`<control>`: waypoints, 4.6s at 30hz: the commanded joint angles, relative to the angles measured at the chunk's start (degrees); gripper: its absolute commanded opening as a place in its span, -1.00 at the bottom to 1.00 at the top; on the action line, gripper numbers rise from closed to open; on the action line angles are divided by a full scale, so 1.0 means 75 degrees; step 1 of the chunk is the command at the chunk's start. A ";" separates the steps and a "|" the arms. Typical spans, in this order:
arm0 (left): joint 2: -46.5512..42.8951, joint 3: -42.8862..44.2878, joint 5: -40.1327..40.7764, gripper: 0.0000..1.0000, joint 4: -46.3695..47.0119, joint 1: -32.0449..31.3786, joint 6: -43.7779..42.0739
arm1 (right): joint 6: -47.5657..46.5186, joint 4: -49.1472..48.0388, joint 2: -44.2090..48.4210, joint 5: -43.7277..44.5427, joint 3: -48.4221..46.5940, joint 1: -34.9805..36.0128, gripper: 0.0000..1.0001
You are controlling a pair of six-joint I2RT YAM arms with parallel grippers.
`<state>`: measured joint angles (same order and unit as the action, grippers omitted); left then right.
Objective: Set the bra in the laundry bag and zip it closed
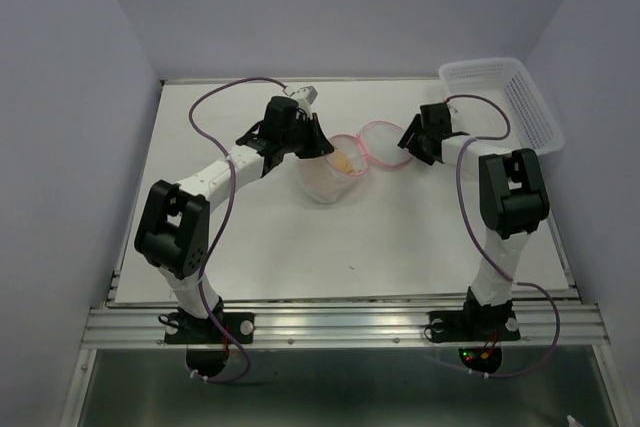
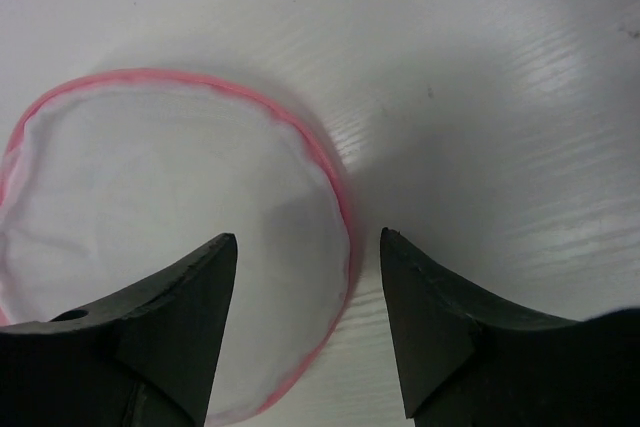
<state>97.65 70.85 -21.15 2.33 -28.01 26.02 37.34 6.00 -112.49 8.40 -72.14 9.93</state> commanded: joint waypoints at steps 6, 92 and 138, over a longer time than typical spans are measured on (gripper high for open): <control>-0.0223 -0.0013 -0.0227 -1.00 0.0322 0.0020 -0.0200 | -0.0151 0.0079 -0.0634 -0.0066 -0.0448 -0.0012 -0.06; 0.3550 0.4426 -0.4622 -1.00 -0.3202 0.1016 -0.7910 | -0.3736 0.1567 0.1944 -0.4352 -0.1667 0.0458 1.00; 0.3587 0.5061 -0.4296 0.24 -0.2269 0.1121 -0.5912 | -0.3518 0.1078 0.0383 -0.8764 -0.1468 0.0105 -0.99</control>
<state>129.27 109.10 -55.61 -21.58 -20.12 -29.87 5.45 19.20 -114.24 -59.35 -84.49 10.85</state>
